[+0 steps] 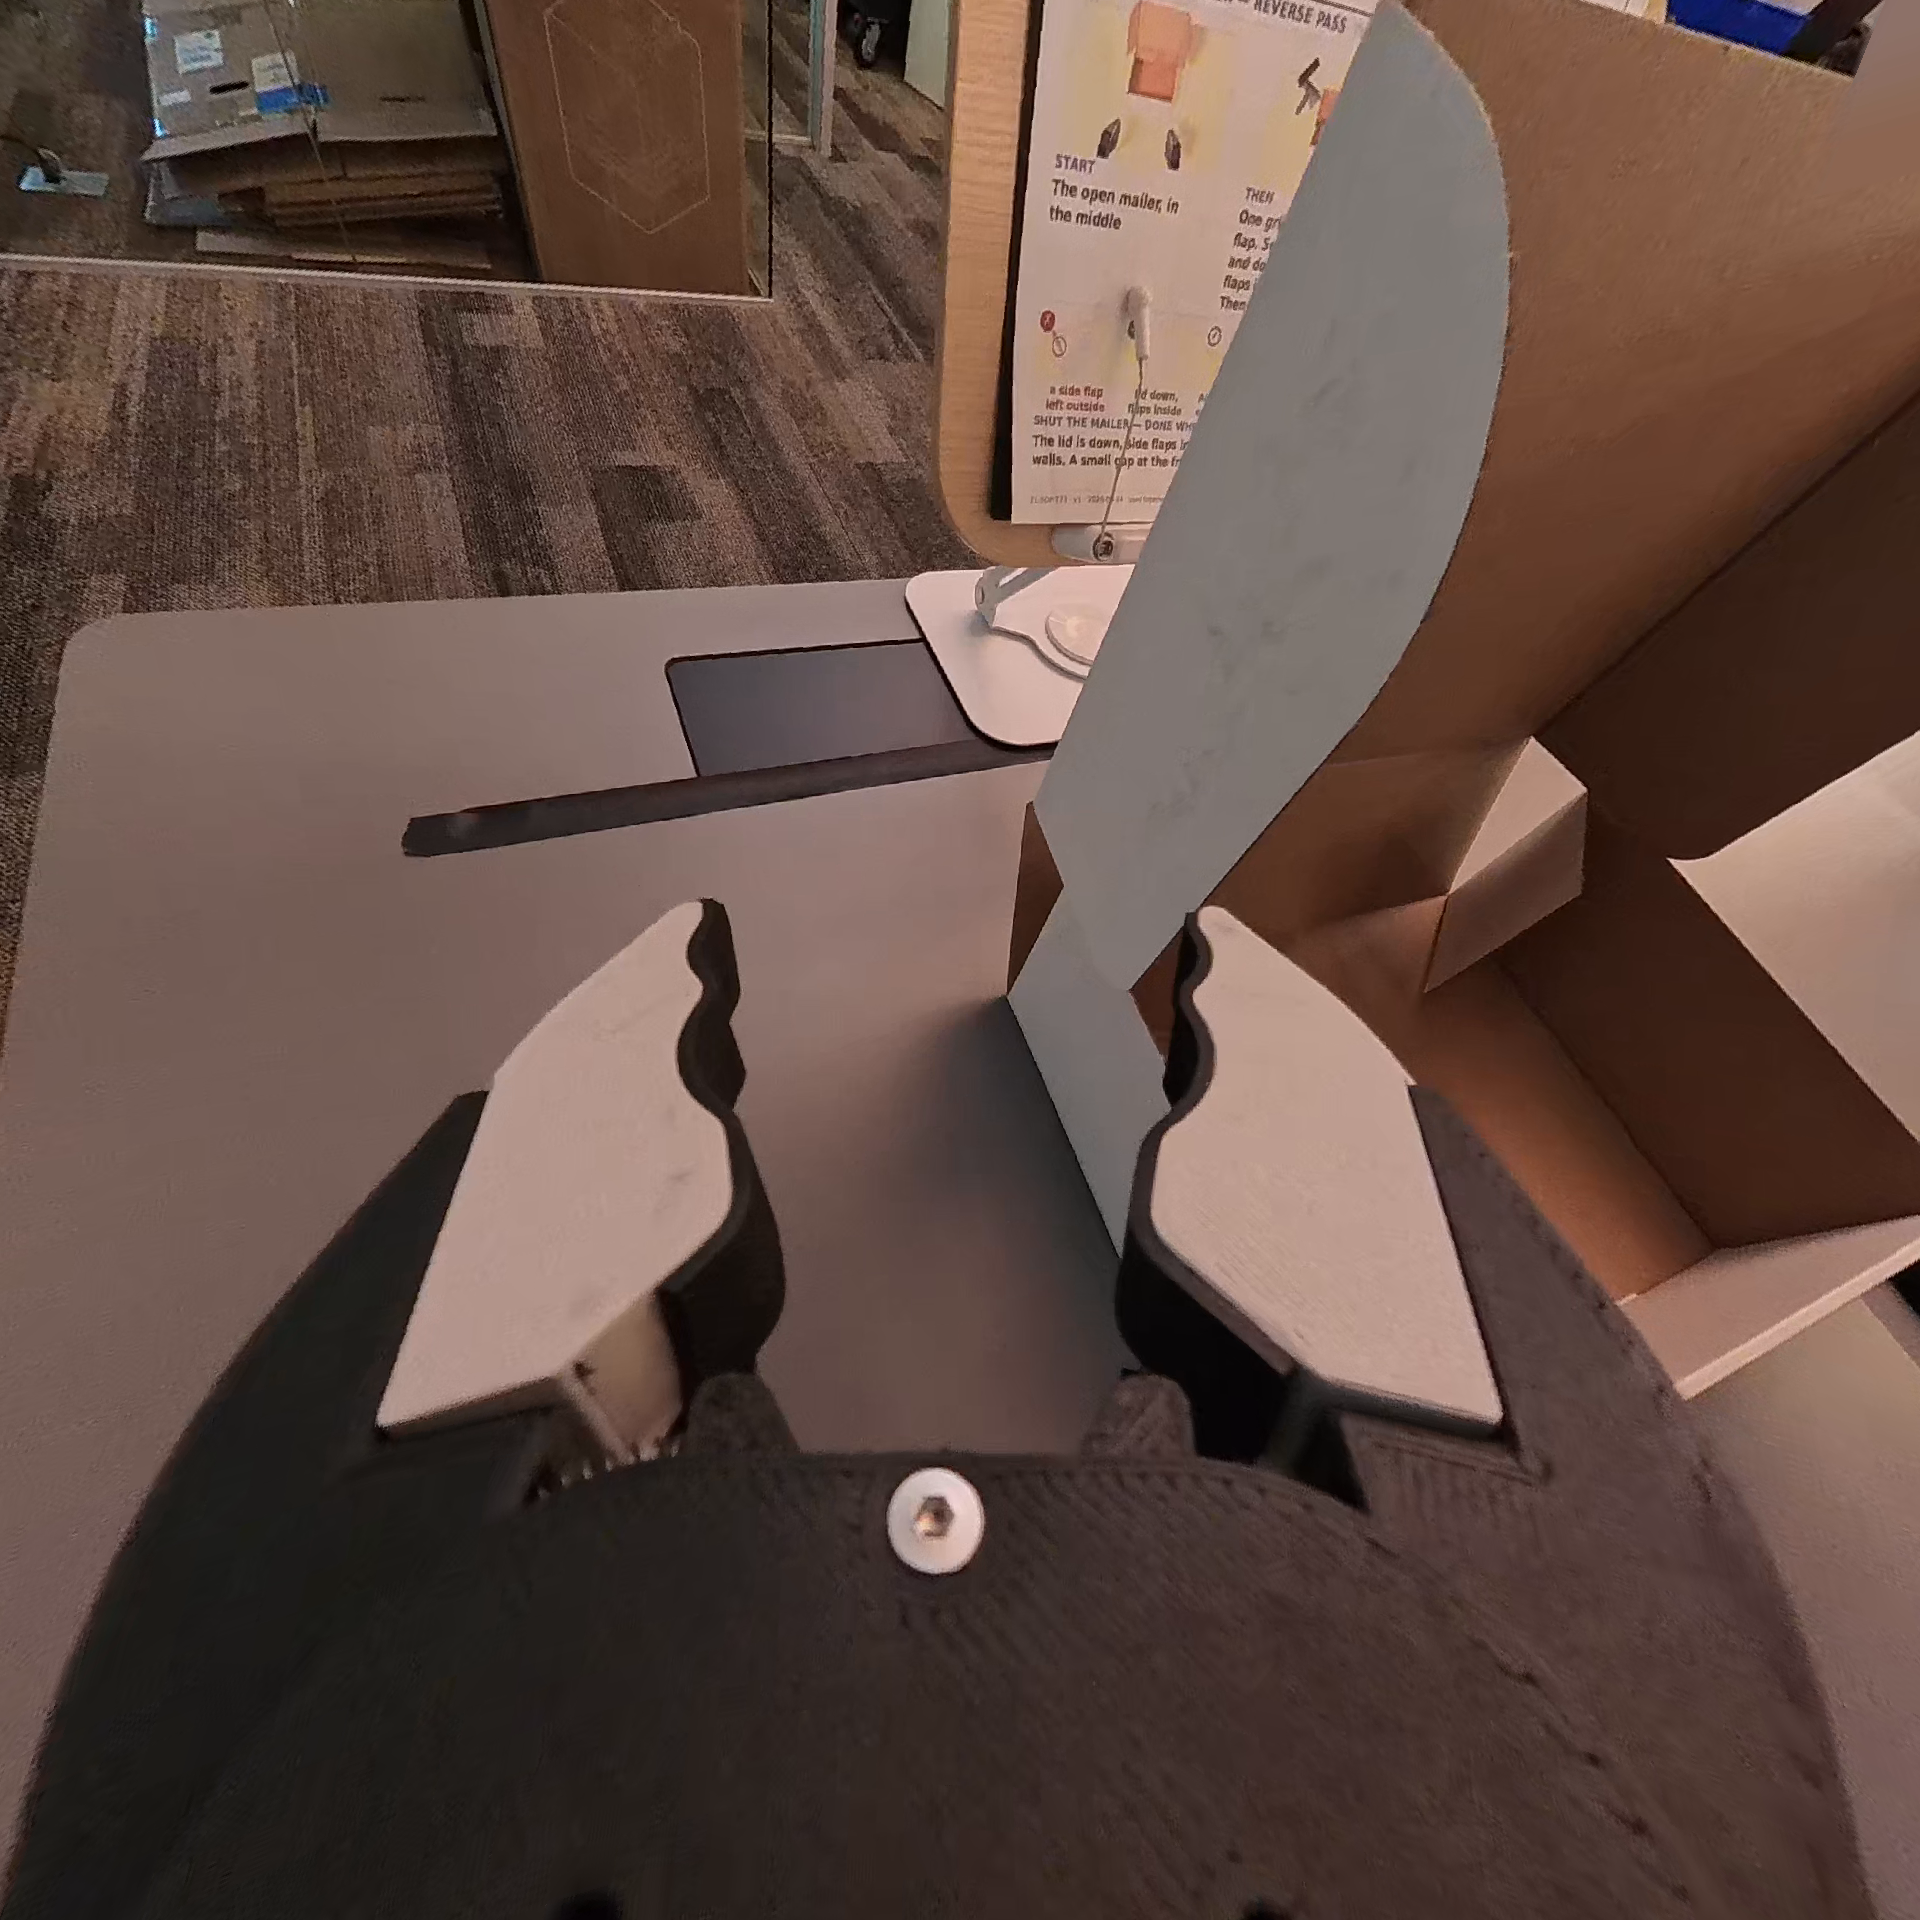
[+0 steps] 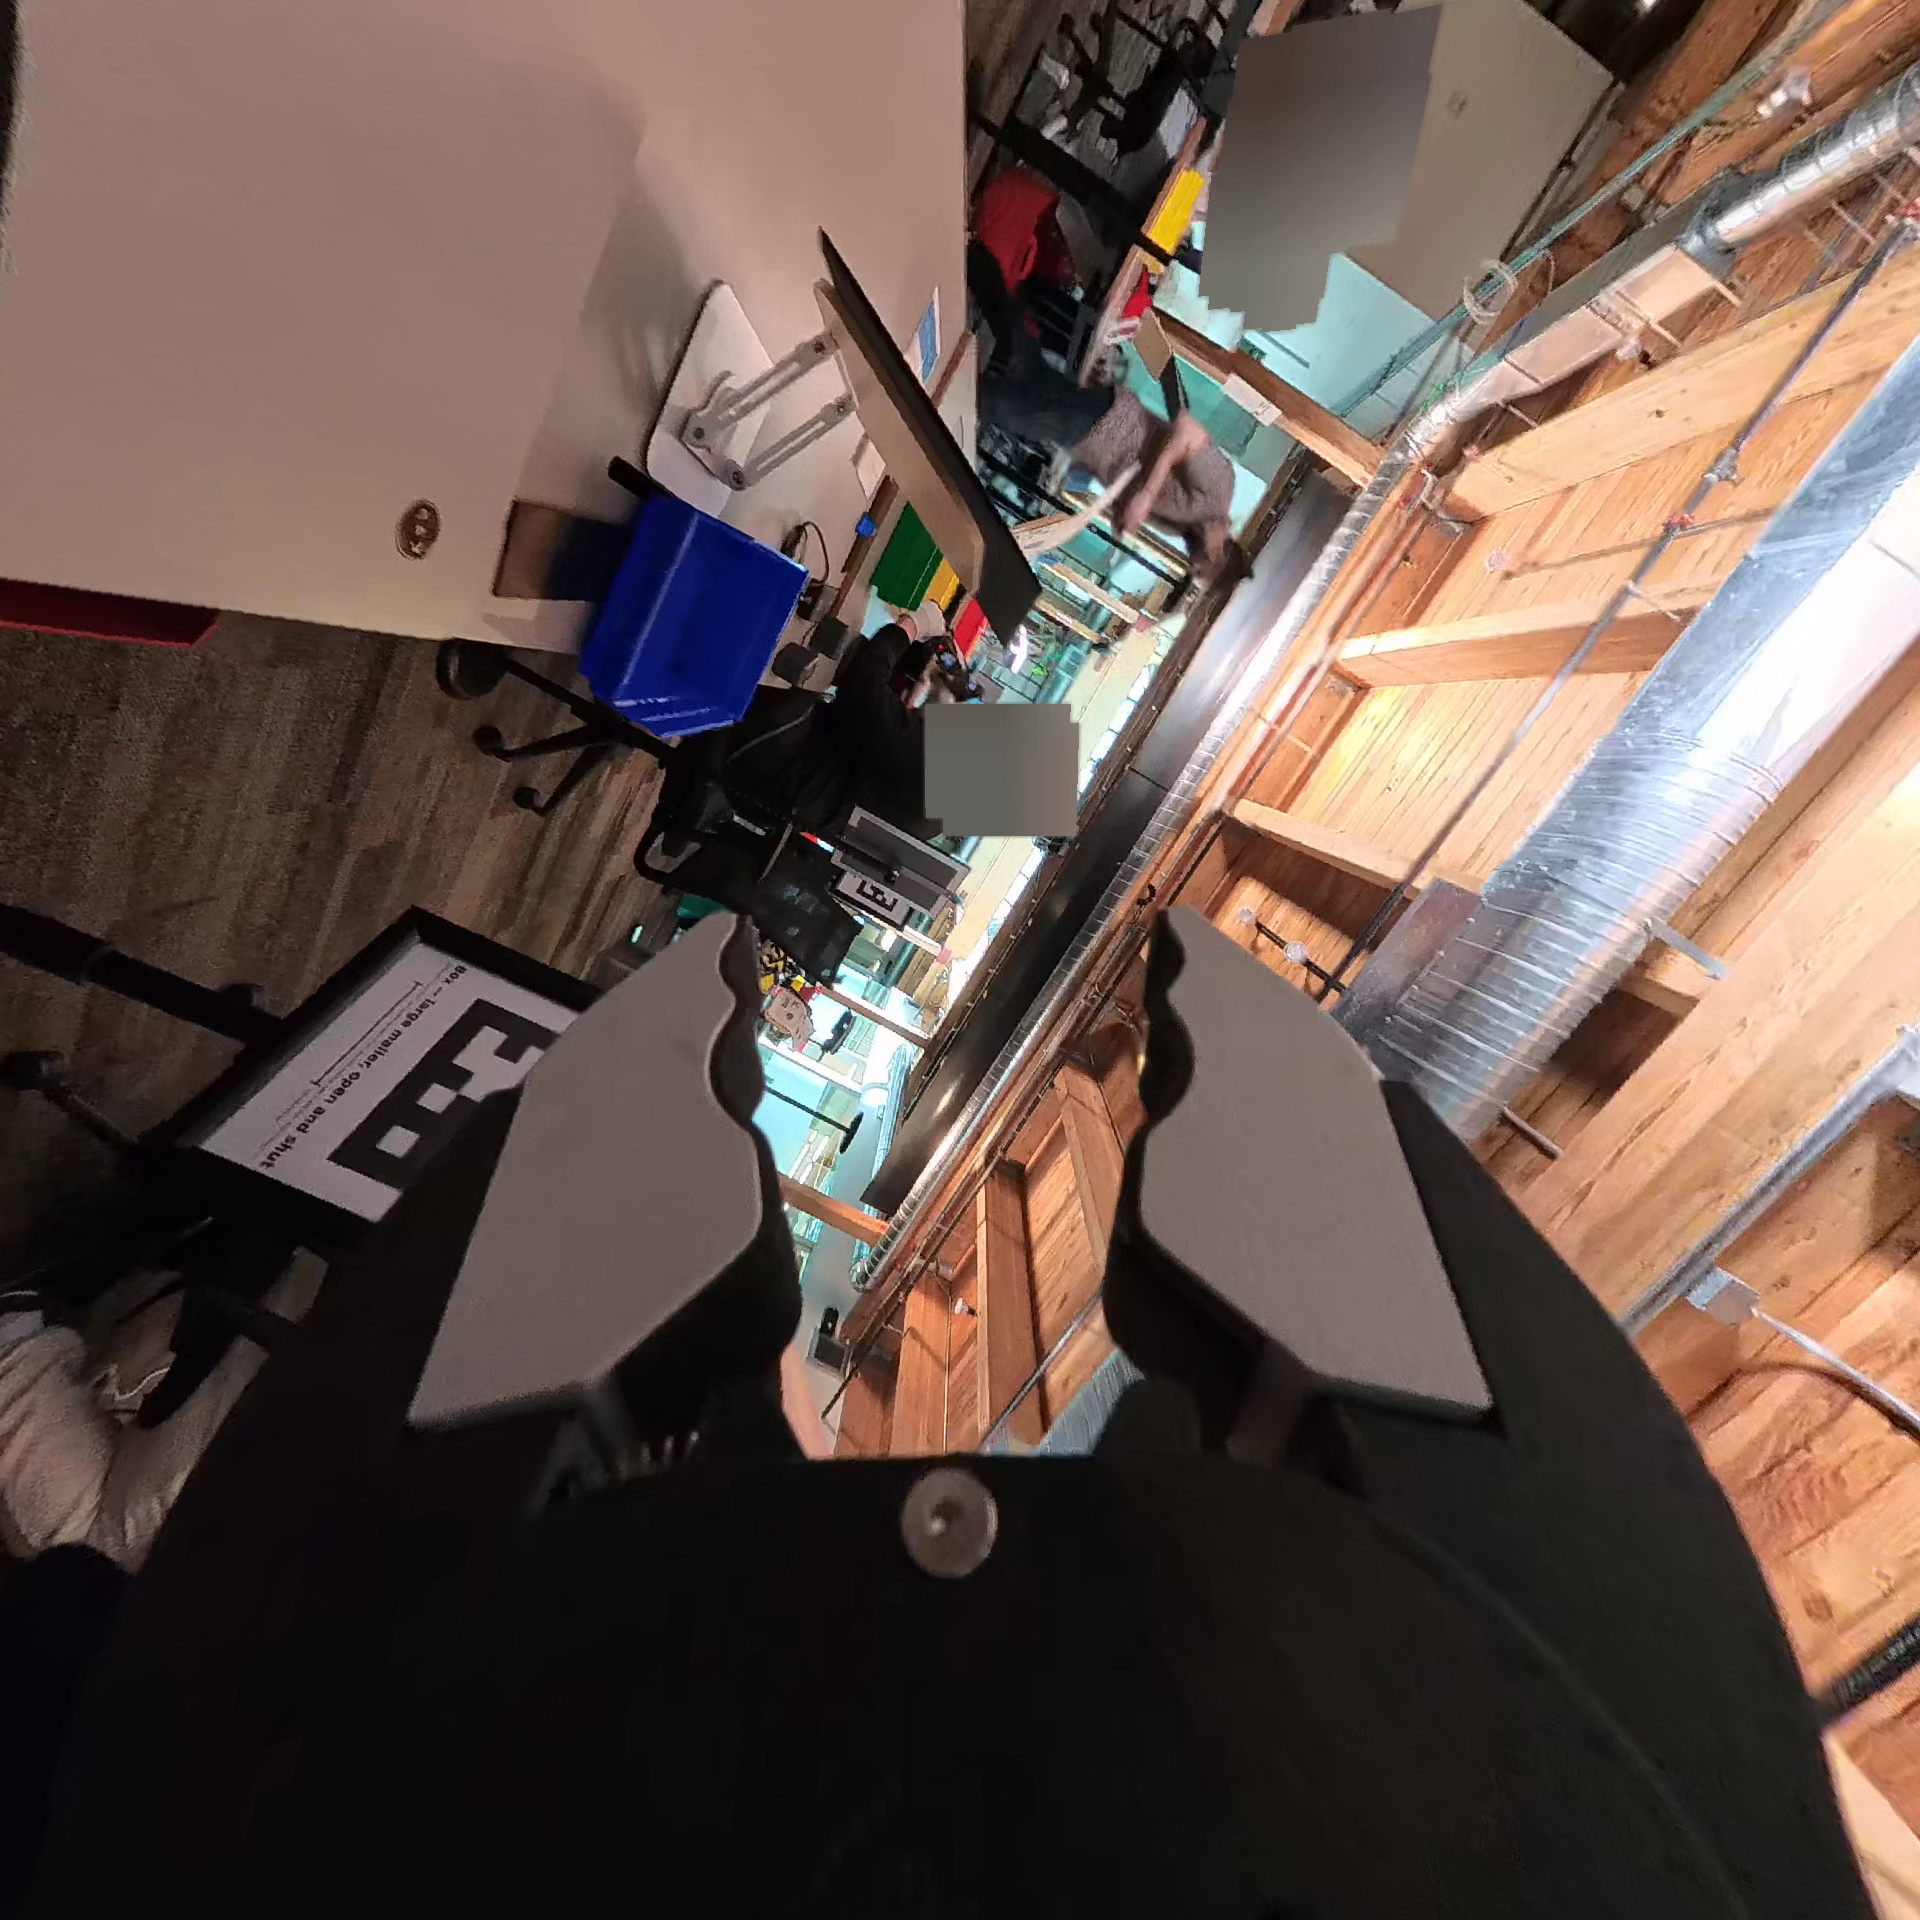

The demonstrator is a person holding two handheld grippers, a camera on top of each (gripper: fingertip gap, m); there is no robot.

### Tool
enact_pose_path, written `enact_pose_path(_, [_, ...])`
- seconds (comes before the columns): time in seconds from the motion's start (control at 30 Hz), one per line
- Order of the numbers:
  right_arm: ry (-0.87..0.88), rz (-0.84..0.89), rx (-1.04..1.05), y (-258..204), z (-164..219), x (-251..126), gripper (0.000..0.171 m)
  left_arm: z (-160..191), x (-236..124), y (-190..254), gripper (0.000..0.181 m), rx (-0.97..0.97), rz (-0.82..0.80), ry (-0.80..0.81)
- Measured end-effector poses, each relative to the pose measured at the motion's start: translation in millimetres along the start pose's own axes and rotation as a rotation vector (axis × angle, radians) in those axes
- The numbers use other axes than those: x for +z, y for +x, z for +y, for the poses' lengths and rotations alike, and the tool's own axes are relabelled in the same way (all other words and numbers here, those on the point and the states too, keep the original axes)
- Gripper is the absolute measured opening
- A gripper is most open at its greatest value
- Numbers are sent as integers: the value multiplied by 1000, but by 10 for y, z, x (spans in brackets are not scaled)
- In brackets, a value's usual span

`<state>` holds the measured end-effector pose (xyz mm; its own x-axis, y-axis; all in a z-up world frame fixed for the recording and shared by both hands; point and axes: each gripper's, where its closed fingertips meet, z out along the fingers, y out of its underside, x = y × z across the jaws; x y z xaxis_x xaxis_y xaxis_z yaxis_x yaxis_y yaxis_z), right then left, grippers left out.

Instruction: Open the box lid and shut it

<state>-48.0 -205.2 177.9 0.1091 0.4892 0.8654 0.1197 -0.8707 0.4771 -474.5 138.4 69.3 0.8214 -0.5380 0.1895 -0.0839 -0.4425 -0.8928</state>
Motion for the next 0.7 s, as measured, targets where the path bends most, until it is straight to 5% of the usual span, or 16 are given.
enact_pose_path(0.2, [273,-285,151,-123,-782,501,71,-294,-74,422,82,-1,148,156])
enact_pose_path(0.33, [755,-580,498,63,-1583,578,73,-464,-62,733,89,59,169,244])
enact_pose_path(0.43, [1287,-735,749,520,-2044,215,73,-519,13,856,91,112,141,278])
enact_pose_path(0.57, [1810,-715,1070,1157,-2080,-40,78,-548,158,925,91,116,152,305])
enact_pose_path(0.7, [1902,-681,1230,1136,-2165,165,84,-571,282,815,91,154,75,322])
